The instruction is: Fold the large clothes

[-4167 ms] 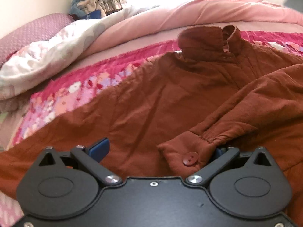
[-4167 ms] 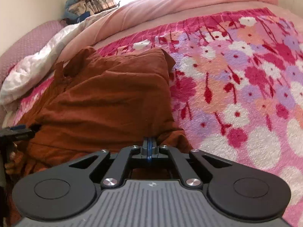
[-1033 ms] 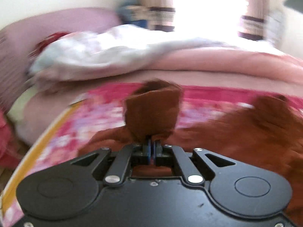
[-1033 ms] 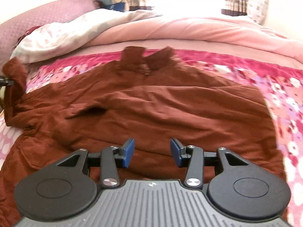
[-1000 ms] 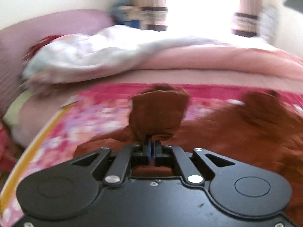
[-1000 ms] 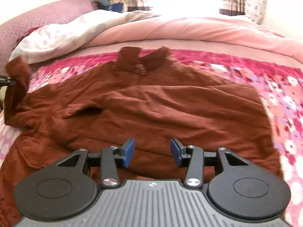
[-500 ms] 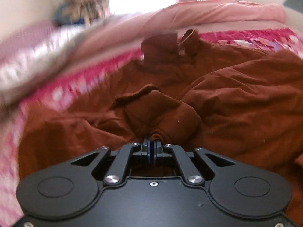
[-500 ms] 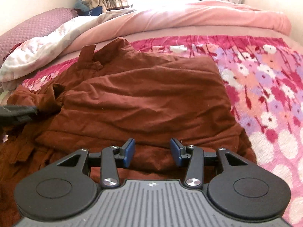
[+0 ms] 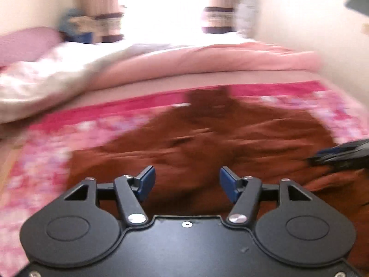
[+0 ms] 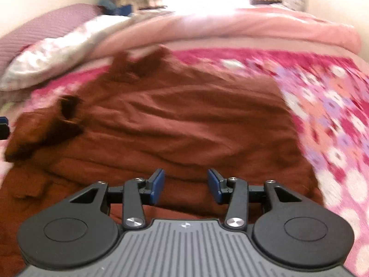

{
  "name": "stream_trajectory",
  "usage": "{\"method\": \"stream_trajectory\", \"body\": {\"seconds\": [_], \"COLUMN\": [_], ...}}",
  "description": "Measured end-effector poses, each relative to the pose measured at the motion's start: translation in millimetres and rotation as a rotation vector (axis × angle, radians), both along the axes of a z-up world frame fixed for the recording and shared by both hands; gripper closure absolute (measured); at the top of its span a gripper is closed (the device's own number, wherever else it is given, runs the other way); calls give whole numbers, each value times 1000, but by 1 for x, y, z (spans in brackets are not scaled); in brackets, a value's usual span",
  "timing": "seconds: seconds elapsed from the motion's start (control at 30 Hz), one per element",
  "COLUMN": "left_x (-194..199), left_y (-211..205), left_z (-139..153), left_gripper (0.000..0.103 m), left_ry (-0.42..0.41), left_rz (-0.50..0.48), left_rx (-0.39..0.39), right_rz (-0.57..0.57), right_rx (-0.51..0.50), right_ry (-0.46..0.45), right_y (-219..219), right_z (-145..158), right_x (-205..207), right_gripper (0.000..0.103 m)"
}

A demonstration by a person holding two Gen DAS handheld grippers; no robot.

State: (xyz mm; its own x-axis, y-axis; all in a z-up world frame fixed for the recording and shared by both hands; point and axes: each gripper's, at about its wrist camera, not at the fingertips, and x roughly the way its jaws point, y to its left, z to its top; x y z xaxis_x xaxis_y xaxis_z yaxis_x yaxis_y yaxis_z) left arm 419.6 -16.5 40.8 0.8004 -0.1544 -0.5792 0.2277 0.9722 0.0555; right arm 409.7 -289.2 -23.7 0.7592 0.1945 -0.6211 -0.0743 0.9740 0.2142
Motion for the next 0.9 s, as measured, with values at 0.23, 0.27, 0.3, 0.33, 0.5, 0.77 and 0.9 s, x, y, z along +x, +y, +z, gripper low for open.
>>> {"method": "stream_trajectory", "body": {"seconds": [0.23,0.27,0.3,0.33,0.5,0.77,0.9], "left_x": [56,57,60,61,61,56,53], "left_y": [78,83,84,84,83,105,100], "left_z": [-72,-80,-89,-95,-99,-75,-54], "left_gripper": [40,40,39,38,37,37,37], "left_ry": [166,189,205,196,160,195,152], "left_rz": [259,255,248,237,217,203,180], "left_rx": [28,13,3,13,49,-88,-104], "right_rz": [198,221,241,250,257,323,312], "right_rx": [-18,-17,-16,-21,-40,-15,-24], "right_ry": [-74,-79,-85,-96,-105,-32,-111], "right_y": [93,102,112,121,141,155,139], "right_z": [29,29,30,30,32,17,36], "right_x": [26,29,34,39,65,85,69], "right_gripper": [51,51,51,51,51,97,98]}}
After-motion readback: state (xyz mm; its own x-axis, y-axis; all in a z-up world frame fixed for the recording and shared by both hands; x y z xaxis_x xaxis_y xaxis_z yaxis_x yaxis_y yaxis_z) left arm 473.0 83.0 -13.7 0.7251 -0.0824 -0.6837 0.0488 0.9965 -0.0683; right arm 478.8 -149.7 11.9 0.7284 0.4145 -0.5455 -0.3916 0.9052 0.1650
